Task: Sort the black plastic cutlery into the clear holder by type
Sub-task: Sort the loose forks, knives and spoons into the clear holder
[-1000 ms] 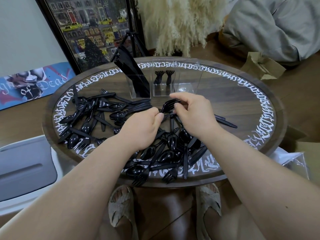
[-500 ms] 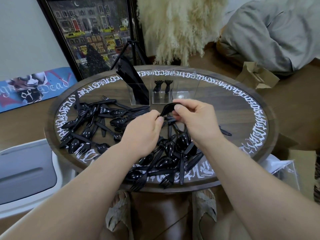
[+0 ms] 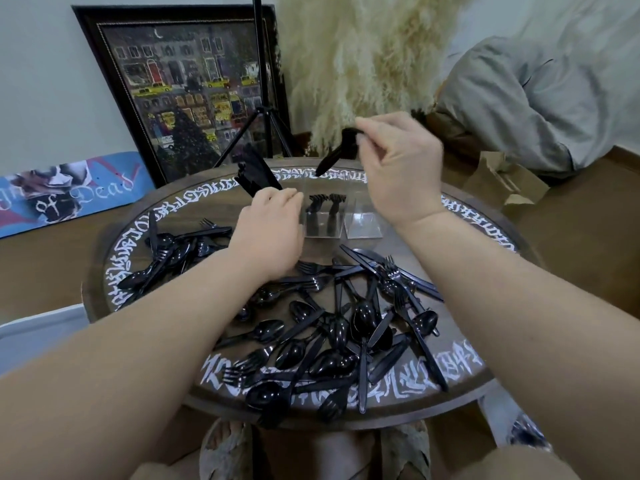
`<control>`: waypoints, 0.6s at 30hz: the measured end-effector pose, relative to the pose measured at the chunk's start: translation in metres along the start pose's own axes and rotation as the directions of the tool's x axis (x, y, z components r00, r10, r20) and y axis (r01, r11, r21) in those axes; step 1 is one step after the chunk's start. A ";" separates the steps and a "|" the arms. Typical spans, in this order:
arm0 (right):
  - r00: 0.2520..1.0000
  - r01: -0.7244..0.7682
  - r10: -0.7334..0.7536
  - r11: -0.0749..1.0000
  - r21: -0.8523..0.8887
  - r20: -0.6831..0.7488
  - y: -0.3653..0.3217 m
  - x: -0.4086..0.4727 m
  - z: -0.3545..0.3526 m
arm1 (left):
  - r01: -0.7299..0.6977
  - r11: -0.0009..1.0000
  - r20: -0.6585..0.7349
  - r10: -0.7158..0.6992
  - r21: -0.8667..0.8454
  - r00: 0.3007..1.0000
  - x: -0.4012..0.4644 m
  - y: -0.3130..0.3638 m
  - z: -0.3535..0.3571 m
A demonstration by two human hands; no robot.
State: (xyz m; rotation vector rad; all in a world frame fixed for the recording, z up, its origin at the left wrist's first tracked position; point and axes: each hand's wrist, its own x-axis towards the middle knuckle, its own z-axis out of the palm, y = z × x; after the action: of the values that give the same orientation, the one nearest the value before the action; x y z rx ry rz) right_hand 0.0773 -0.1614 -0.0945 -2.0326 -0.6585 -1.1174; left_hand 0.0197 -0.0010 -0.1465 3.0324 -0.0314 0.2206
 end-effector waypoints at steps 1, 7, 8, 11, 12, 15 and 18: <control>0.999 0.024 -0.024 1.000 -0.019 0.028 0.003 -0.002 0.013 | 0.001 0.999 0.021 -0.002 0.041 1.000 0.001 -0.002 0.003; 0.933 0.045 -0.016 0.996 -0.072 0.359 0.020 -0.029 0.057 | -0.044 0.986 0.050 0.037 0.160 0.998 0.008 -0.013 0.024; 0.895 0.053 -0.001 0.993 -0.104 0.446 0.022 -0.031 0.059 | -0.047 0.987 0.040 0.042 0.156 0.998 0.009 -0.014 0.027; 0.756 0.080 0.059 0.980 -0.182 0.652 0.026 -0.035 0.058 | -0.054 0.991 0.015 0.052 0.124 0.999 0.010 -0.015 0.034; 0.724 0.093 0.068 0.977 -0.194 0.687 0.027 -0.035 0.057 | -0.053 0.992 0.011 0.052 0.111 0.999 0.010 -0.015 0.035; 0.648 0.168 0.070 0.958 -0.232 0.758 0.031 -0.036 0.060 | -0.051 0.996 0.008 0.050 0.074 0.999 0.011 -0.016 0.038; 0.604 0.145 0.105 0.960 -0.239 0.790 0.031 -0.037 0.059 | -0.059 0.998 0.012 0.059 0.028 0.998 0.009 -0.017 0.036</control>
State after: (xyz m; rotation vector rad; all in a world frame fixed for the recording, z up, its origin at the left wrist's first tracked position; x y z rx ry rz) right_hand 0.1100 -0.1377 -0.1586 -2.7896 -0.9907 -0.2162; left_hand 0.0341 0.0119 -0.1825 3.0639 -0.1201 0.2115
